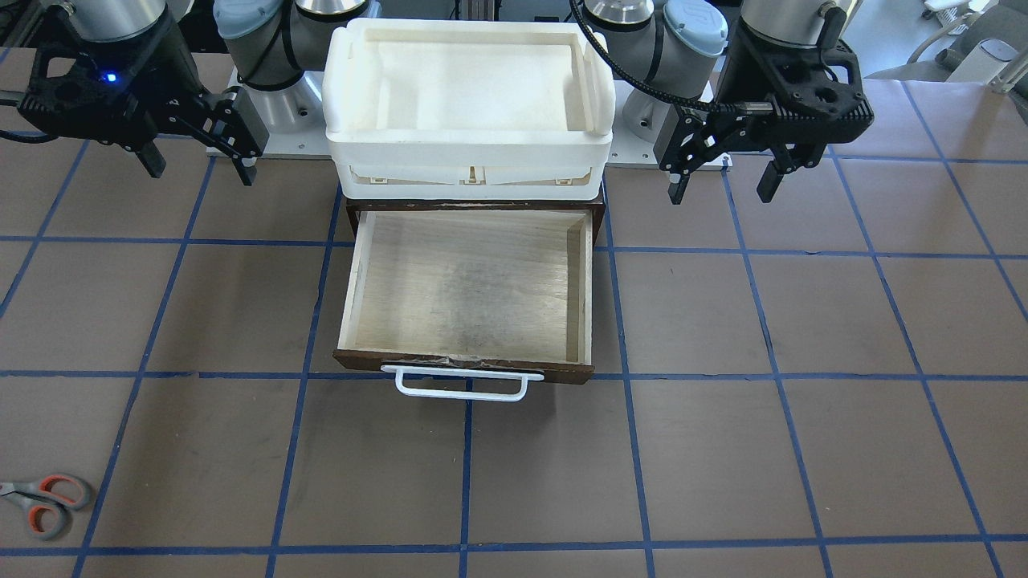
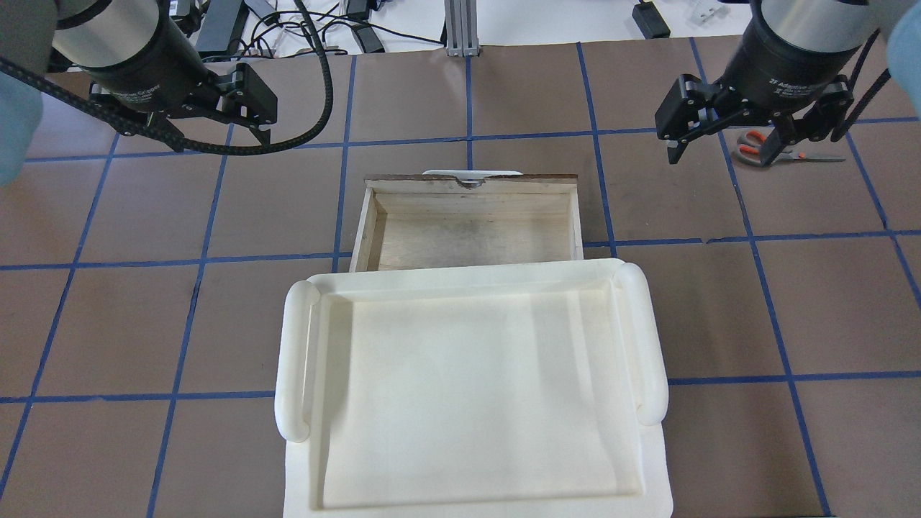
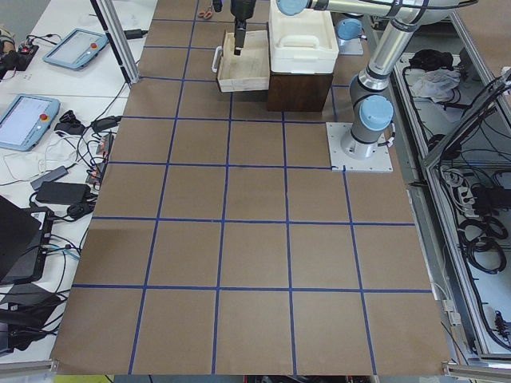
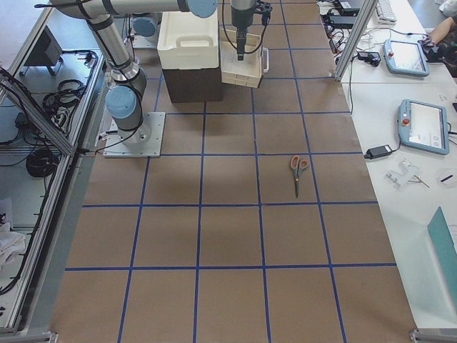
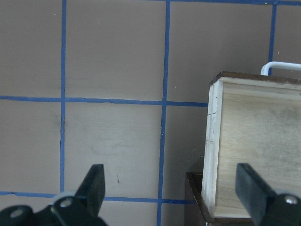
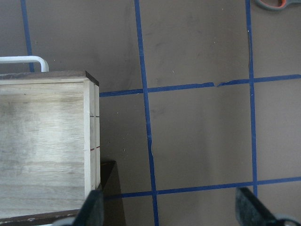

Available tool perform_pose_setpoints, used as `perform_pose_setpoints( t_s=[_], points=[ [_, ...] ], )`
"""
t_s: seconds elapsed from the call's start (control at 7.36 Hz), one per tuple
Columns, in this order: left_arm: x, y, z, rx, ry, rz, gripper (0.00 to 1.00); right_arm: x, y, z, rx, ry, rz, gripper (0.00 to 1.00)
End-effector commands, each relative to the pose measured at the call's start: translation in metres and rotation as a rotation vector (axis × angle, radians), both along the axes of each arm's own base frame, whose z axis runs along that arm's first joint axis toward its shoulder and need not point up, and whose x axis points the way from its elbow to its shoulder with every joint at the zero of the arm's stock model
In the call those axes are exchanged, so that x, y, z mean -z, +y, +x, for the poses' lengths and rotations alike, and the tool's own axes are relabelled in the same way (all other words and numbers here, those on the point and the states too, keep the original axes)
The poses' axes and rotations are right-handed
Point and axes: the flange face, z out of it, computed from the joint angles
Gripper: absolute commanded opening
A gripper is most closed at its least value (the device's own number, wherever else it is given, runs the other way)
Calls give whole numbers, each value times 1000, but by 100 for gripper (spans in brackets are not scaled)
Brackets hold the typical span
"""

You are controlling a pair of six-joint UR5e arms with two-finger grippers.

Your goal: Put scissors in drawer and close it

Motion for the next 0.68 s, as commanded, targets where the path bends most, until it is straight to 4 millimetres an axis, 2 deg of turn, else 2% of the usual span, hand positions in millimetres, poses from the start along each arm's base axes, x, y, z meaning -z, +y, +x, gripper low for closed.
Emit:
perform_pose_setpoints(
  t_s=[0.0,0.27,0.54],
  points=[
    [0,0,0,0,-1,-1,100,0,-4,-4,-44,14,-19,100],
    [0,0,0,-1,1,1,100,4,-8,-11,-169,27,-9,100],
    [2,-2,0,0,0,2,100,22,-40,-48,-404,36,-31,100]
  ],
)
